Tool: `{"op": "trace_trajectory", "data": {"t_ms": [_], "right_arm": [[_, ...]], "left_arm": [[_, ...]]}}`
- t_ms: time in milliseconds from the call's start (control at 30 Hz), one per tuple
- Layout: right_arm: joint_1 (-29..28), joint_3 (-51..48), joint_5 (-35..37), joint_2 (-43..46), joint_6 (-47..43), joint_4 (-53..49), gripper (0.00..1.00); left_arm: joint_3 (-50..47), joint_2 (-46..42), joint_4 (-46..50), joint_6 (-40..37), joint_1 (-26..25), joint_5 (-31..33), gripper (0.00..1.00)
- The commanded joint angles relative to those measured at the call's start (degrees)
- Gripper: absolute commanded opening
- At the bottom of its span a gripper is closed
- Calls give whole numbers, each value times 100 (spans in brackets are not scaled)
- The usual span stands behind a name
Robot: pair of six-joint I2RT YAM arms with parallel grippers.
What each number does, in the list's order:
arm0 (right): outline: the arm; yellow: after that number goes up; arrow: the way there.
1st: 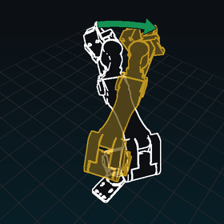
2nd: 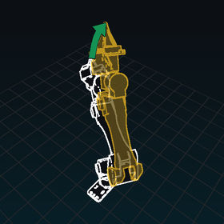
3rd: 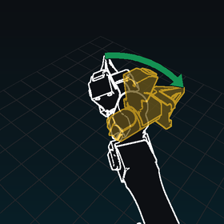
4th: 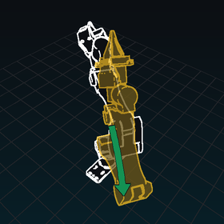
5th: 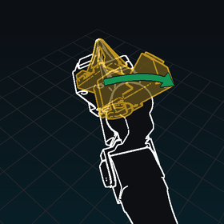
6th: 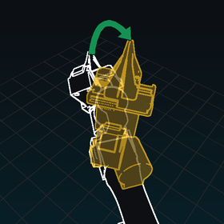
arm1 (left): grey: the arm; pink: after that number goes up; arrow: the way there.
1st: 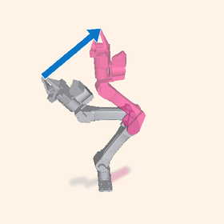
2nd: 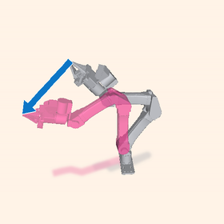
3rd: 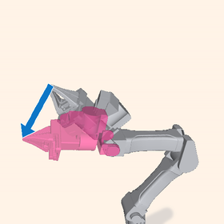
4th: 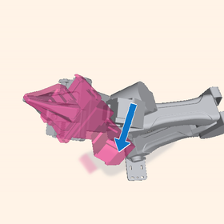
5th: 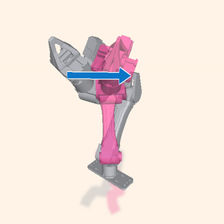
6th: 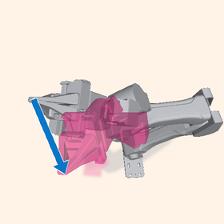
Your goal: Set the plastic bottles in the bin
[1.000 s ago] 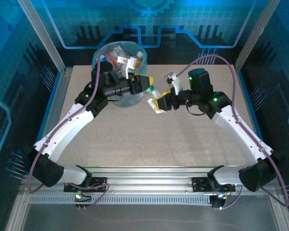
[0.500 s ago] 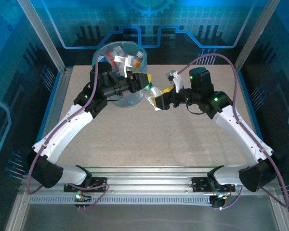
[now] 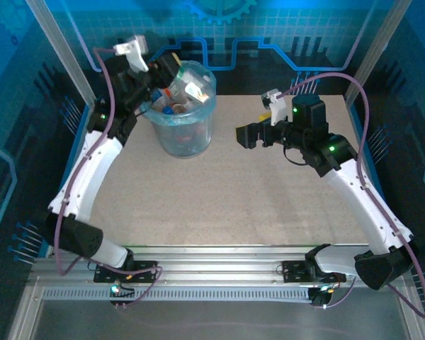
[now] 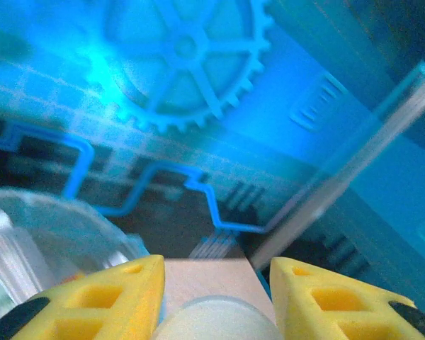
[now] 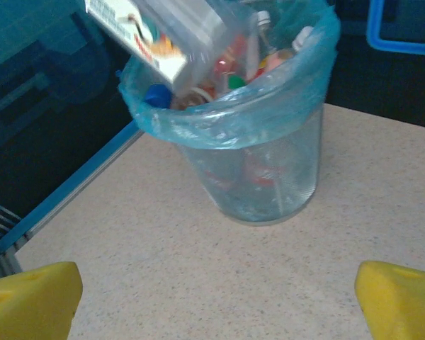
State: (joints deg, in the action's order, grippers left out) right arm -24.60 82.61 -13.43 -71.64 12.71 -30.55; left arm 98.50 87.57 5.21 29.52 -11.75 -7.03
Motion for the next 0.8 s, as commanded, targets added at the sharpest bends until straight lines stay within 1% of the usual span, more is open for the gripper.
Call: {"op": "trace_trajectory", "data": {"t_ms": [0, 133, 267, 367, 500, 533, 600, 667, 767], "right_arm": [[95, -42, 217, 80, 67, -95, 100], [130, -95, 240, 98, 21, -136, 100], [153, -117, 236, 63, 10, -145, 100], [162, -123, 208, 35, 25, -145, 100], [166, -142, 190, 23, 26, -157, 100], [166, -150, 200, 20, 30, -162, 100], [166, -142, 209, 21, 34, -181, 100], [167, -151, 208, 30, 21, -198, 100], [168, -171, 228, 32, 19, -236, 100]], "left_arm": [[640, 628, 540, 182, 377, 136, 0], [1632, 1449, 998, 207, 619, -186, 0], [2685, 2284, 1425, 127, 647, -362, 0], [3183, 2718, 1535, 82, 647, -487, 0], [3544, 3064, 1678, -16, 650, -394, 0], [3585, 3116, 1718, -71, 649, -316, 2], [3619, 3171, 1821, -151, 656, -139, 11], [3582, 3192, 1834, -176, 681, -132, 31], [3521, 3181, 1806, -83, 713, -193, 48]]}}
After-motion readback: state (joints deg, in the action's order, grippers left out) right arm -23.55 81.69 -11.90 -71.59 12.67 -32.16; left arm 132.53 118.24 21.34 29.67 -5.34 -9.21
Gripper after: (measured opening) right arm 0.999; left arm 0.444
